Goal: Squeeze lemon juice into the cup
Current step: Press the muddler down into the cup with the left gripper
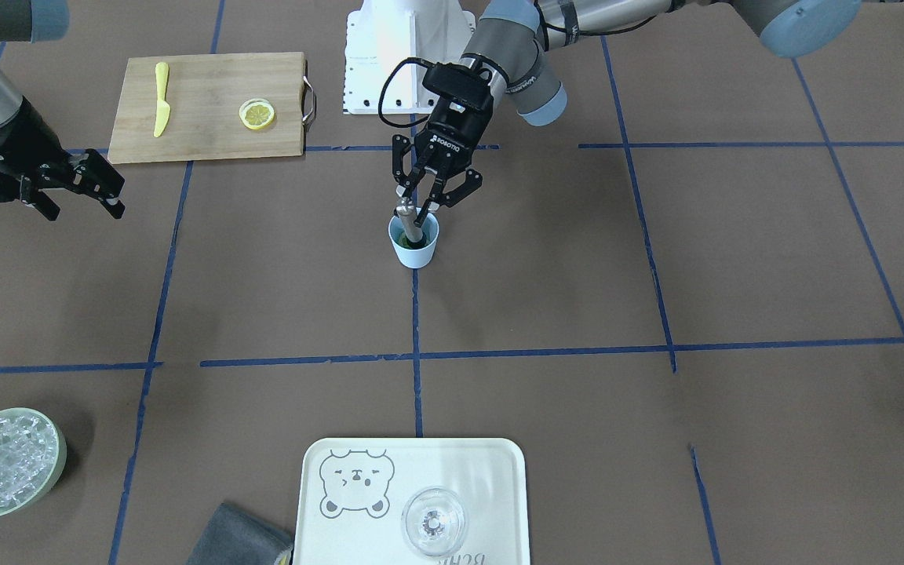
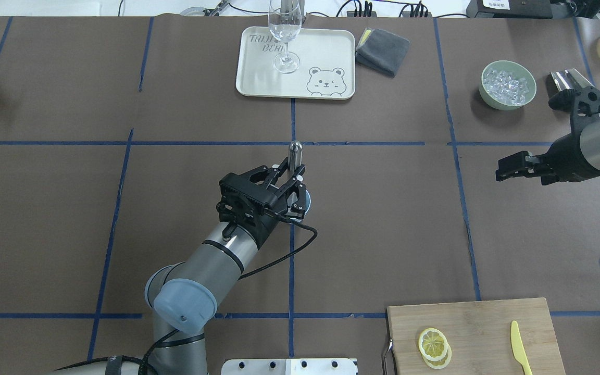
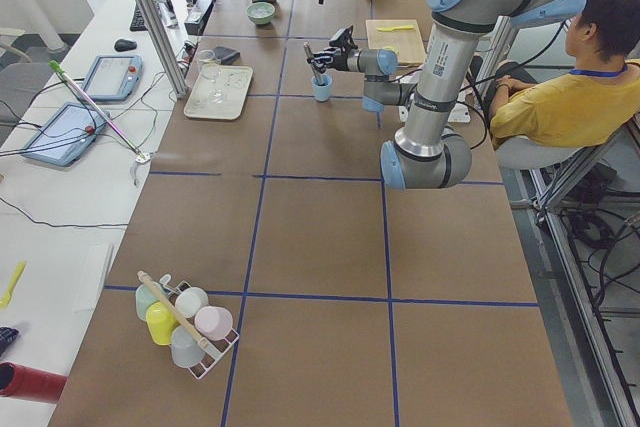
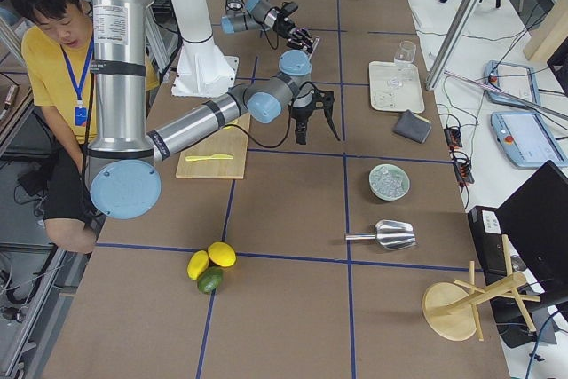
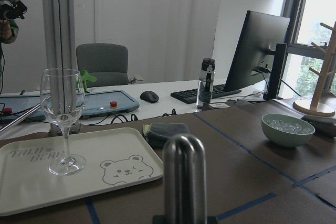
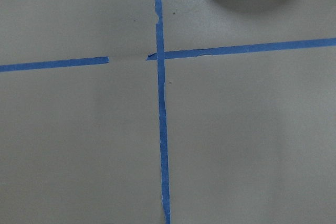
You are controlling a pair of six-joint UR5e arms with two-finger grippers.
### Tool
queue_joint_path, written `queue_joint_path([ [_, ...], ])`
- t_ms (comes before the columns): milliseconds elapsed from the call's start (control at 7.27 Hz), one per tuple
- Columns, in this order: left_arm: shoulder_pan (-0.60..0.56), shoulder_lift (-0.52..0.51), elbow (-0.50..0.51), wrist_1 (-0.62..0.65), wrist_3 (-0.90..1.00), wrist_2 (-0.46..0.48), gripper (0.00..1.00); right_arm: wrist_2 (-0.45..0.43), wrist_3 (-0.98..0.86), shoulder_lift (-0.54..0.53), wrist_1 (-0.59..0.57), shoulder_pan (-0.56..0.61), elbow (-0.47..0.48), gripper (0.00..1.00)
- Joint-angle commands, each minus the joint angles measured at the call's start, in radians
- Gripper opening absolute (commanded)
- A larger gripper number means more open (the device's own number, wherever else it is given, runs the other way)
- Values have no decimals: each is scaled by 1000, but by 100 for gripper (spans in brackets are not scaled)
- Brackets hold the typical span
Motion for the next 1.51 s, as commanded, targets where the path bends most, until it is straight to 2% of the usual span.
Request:
queue_joint_path([
  [0, 7, -1, 8, 0, 0, 0, 0, -1, 2, 4, 0, 0, 0, 100],
  [825, 8, -4, -4, -5, 14, -2, 0, -1, 3, 10, 0, -2, 0, 100],
  [1100, 8, -18, -133, -6, 179, -12, 0, 4, 8, 10, 0, 1, 9, 100],
  [1375, -7, -38, -211, 15, 178, -11, 0, 11, 9, 7, 0, 6, 11, 100],
])
